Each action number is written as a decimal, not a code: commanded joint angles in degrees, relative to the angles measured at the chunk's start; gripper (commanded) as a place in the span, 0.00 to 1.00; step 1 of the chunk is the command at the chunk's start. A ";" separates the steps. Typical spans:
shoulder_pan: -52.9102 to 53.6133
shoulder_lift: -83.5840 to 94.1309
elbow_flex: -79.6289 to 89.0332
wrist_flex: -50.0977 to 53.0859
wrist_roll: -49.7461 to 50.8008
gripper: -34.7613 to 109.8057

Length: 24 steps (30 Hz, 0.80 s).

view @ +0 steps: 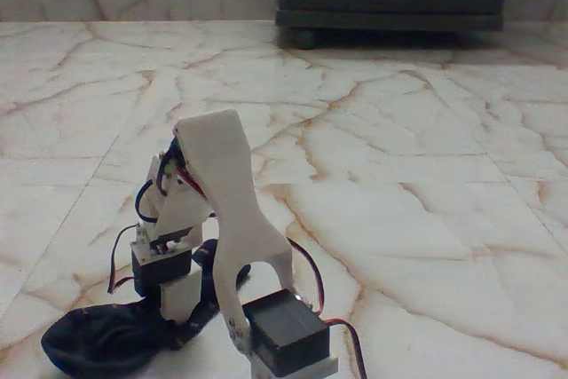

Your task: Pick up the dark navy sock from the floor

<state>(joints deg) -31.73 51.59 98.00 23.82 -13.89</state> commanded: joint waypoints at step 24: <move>8.79 40.78 29.97 -8.44 -22.94 0.24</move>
<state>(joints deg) -23.55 88.86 127.88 15.21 -35.77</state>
